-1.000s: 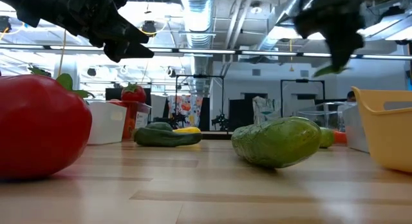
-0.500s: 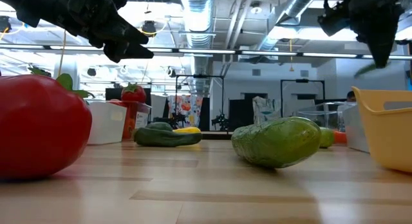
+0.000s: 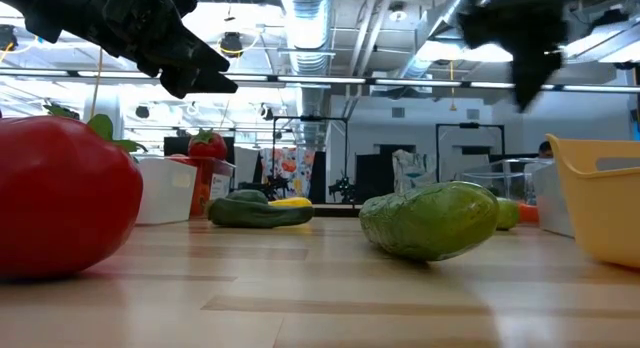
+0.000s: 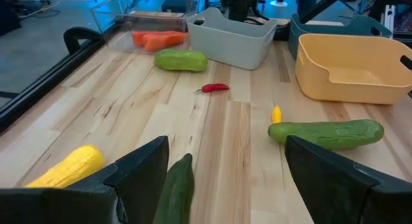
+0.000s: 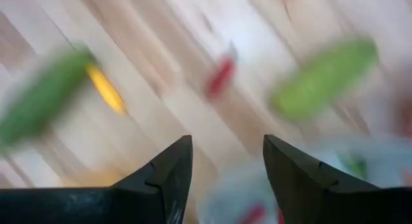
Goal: Sort produce into baskets
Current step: Put the red chili into the gray bin
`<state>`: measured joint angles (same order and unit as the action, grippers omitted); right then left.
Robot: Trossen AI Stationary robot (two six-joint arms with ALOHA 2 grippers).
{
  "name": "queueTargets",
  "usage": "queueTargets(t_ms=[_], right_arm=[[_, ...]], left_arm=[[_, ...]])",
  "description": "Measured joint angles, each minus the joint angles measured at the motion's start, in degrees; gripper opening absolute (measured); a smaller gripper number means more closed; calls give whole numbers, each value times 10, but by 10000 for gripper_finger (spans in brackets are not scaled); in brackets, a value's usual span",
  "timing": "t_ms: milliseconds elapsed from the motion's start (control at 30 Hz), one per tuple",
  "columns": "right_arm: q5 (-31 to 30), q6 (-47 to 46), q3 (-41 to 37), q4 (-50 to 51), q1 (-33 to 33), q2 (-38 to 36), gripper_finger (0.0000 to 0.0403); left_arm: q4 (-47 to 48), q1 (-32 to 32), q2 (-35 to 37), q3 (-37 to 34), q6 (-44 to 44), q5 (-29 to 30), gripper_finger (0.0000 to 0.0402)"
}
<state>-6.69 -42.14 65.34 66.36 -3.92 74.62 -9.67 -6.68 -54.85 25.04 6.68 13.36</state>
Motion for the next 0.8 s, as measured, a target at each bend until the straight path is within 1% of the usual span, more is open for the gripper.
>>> queueTargets(t_ms=[100,167,433,567,700,800], right_arm=[[-32,6,1,-90,0,29,213],[-39,7,1,-119,0,61,210],[-39,8,0,-128,32,198,207],[-29,35,0,-134,56,257,207],[-1,52,0,-138,75,304,207],[6,66,3,-147,83,327,207]], left_arm=[[0,0,0,0,0,0,297],[0,0,0,0,0,0,297],[-1,0,0,0,0,2,297],[-1,0,0,0,0,1,297],[-1,0,0,0,0,1,297],[-1,0,0,0,0,1,297]])
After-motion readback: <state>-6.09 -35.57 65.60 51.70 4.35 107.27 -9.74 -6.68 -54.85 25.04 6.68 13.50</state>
